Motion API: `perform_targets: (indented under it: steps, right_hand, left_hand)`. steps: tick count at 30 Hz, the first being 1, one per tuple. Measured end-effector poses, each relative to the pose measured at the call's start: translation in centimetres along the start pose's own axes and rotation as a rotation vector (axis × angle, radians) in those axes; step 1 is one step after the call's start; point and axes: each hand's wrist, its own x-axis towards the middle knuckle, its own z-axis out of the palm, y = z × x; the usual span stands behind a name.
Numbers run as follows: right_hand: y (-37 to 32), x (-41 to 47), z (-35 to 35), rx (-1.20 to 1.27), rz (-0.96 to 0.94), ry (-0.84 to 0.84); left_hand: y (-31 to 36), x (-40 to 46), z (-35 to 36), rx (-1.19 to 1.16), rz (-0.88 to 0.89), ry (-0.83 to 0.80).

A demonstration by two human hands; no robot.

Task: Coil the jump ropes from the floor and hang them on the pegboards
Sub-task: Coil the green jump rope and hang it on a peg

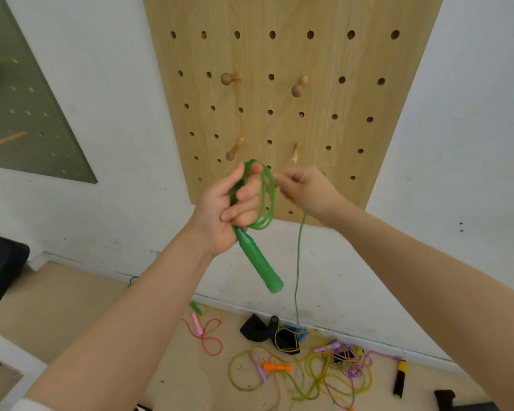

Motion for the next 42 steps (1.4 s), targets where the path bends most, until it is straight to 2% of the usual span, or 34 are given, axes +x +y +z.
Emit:
perform_targets:
  steps: [2, 4, 6, 9, 11, 13, 17, 20, 24, 29, 32, 35, 38, 40, 42]
  right_hand:
    - [0.7, -0.8, 1.2, -0.128, 0.106, -0.255]
    - [1.0, -1.7, 2.2, -0.256, 0.176, -0.505]
    - [0.8, -2.3, 2.6, -0.272, 0.212, -0.696]
    - [-0.9, -2.6, 1.9, -0.283, 0.127, -0.811]
    - [-2.1, -2.4, 1.2, -0.209, -0.008, -0.735]
    - [-2.6, -1.7, 0.4, -0.099, -0.111, -0.54]
    - [-2.0, 0.4, -0.5, 0.137, -0.114, -0.047]
    - [-1.7, 1.6, -0.4, 0.221, -0.086, 0.116]
    - [-0.9, 2.2, 1.4, 0.281, -0.014, 0.024]
    - [0.0, 1.6, 4.9, 0.051, 0.159, -0.324]
    - [-0.5, 1.7, 6.7, -0.185, 0.221, -0.614]
    - [-2.7, 2.1, 8.2, -0.306, 0.164, -0.763]
    - [-5.2, 3.0, 7.9, -0.129, 0.096, -0.754]
    - [-6.6, 3.7, 7.3, 0.055, 0.054, -0.651]
    - [-7.3, 4.7, 7.0, 0.14, 0.007, -0.436]
  left_hand:
    - [-0.1, 0.7, -0.7, -0.112, 0.13, 0.114]
    - [0.0, 1.5, -1.8, -0.157, 0.234, 0.312]
    - [0.0, 2.2, -3.2, -0.061, 0.264, 0.463]
    - [-0.7, 2.5, -5.4, 0.283, 0.101, 0.566]
    - [-1.6, 2.2, -6.0, 0.505, 0.014, 0.537]
    - [-1.8, 1.7, -5.7, 0.585, -0.005, 0.433]
    - [-1.3, 0.1, -3.0, 0.464, -0.015, 0.143]
    - [0.1, -0.7, -0.8, 0.431, -0.022, 0.045]
    - [2.1, -1.0, -0.7, 0.198, -0.067, -0.026]
    - [3.7, -0.4, -4.2, -0.114, 0.024, -0.077]
    - [4.6, 0.6, -7.0, -0.025, 0.102, 0.063]
    - [4.9, 1.5, -10.5, 0.224, 0.083, 0.32]
    - [4.7, 1.6, -13.4, 0.488, -0.031, 0.474]
    - [4.7, 0.9, -14.4, 0.525, -0.098, 0.443]
    - [5.2, 0.2, -14.4, 0.483, -0.163, 0.312]
